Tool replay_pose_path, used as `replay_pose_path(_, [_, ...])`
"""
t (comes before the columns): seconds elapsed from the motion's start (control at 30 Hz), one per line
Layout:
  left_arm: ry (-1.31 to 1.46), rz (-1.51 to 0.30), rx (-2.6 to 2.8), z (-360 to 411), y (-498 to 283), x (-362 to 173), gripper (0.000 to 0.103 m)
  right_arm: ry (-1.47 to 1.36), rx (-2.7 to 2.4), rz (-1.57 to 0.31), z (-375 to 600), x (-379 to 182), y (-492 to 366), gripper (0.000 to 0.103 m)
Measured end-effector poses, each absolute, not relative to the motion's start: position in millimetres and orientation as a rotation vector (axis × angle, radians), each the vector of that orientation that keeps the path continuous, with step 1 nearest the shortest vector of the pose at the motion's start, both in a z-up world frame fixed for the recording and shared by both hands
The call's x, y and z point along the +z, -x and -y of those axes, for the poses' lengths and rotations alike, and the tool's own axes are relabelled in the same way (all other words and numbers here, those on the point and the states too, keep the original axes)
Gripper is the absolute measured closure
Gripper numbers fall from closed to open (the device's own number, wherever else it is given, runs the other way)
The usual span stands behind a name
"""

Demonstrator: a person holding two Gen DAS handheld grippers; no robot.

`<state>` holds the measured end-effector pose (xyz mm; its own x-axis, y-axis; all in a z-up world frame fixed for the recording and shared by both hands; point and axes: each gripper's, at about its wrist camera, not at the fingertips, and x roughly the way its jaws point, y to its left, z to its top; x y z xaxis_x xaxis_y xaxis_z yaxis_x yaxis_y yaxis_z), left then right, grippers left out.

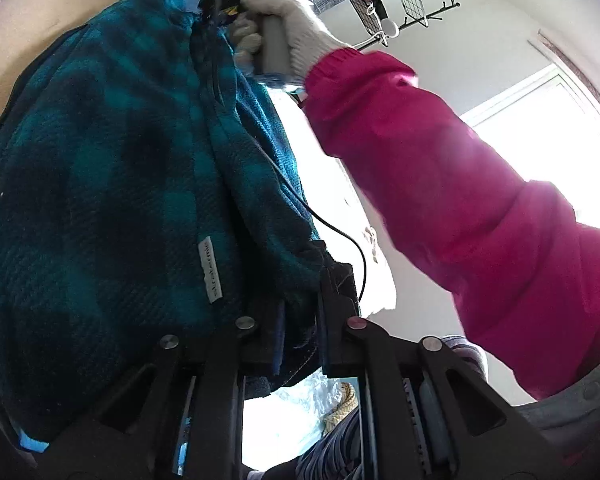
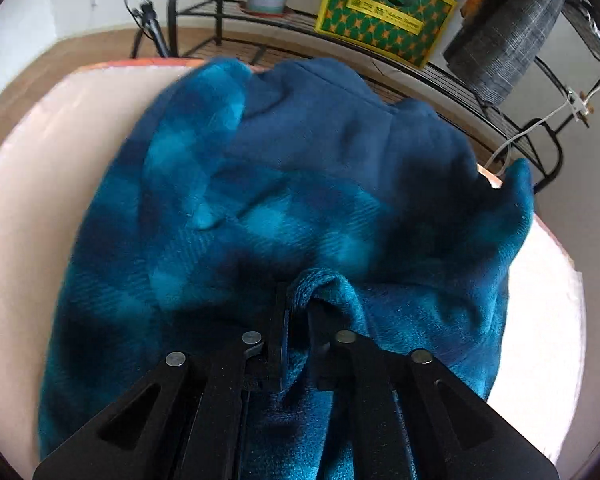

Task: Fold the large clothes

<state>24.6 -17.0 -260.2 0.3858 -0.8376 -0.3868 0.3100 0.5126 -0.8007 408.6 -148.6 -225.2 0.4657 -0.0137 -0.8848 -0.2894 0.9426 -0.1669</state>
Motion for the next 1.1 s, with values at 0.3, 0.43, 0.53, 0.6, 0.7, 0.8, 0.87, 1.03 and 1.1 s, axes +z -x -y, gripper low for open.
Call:
replay_pose_path(0.3, [0.657,-0.897,-0.788,8.2,-4.1,-247.9,0.082,-0.052,0.379,-0.951,232.3,-114.1,-332.0,0.088])
replay_pose_path(0.43, [0.608,-0.878,-0.776,-3.4,15.3,-233.5,0.071,-0.137,0.436,-0.902,270.1,-71.3,-259.5,0.088])
replay_pose_path(0.53, [0.568,-0.853,-0.753,-14.2,31.2,-222.2,0.069,-0.128,0.469,-0.885,288.4,-56.7,-195.2,0.088])
replay_pose_path(0.6, [0.554,-0.843,-0.728,-20.9,32.8,-209.1,0.069,-0.130,0.496,-0.884,303.3,-57.7,-154.2,0.088])
replay_pose_path(0.7, [0.543,-0.813,-0.716,-22.9,26.9,-193.0,0.062,-0.145,0.502,-0.914,321.8,-83.5,-99.3,0.069])
replay_pose_path(0.8, [0.500,-0.792,-0.740,-5.7,11.2,-177.2,0.060,-0.155,0.500,-0.940,328.4,-108.6,-68.8,0.068])
replay_pose_path(0.87, [0.474,-0.815,-0.767,13.3,-3.3,-172.3,0.055,-0.161,0.490,-0.969,325.4,-131.1,-58.2,0.068])
replay_pose_path(1.03, [0.283,-0.902,-0.746,58.0,-28.7,-192.0,0.050,-0.170,0.399,-1.072,328.4,-182.7,-54.8,0.068])
replay_pose_path(1.1, [0.227,-0.950,-0.683,57.0,-31.2,-212.4,0.050,-0.158,0.391,-1.132,330.7,-202.0,-50.8,0.068])
